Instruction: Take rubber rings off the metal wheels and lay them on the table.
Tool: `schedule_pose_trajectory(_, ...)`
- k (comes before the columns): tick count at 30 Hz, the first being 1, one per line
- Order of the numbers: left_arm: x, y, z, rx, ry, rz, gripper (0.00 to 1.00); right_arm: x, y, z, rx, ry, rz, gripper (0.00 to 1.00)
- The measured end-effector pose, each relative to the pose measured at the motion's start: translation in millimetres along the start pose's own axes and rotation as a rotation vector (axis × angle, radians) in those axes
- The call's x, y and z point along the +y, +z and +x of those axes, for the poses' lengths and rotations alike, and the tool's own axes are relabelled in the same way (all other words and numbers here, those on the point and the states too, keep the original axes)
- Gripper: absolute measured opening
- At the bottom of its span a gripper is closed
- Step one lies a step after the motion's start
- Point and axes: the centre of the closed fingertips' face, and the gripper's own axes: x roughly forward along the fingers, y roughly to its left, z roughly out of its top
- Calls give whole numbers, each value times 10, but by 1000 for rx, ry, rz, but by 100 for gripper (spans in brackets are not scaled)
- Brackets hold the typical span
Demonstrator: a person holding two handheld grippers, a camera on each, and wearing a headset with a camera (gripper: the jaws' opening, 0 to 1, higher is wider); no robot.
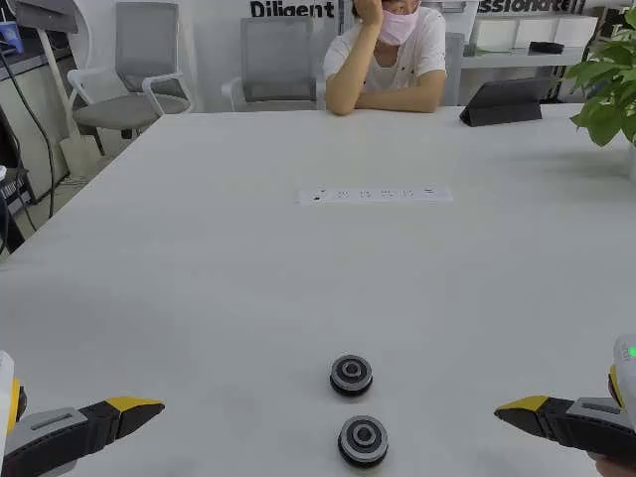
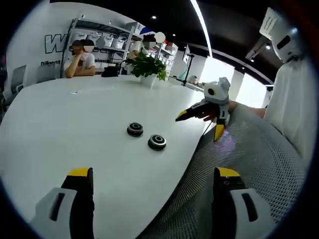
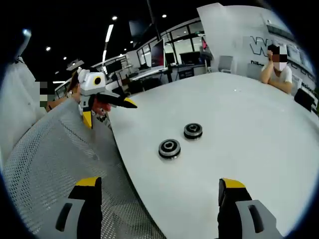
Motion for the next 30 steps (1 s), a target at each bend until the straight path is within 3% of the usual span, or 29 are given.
schedule_pose_trajectory(30, -13, 67, -15, -20, 19, 6, 96, -1, 25, -1, -10, -1, -6, 94)
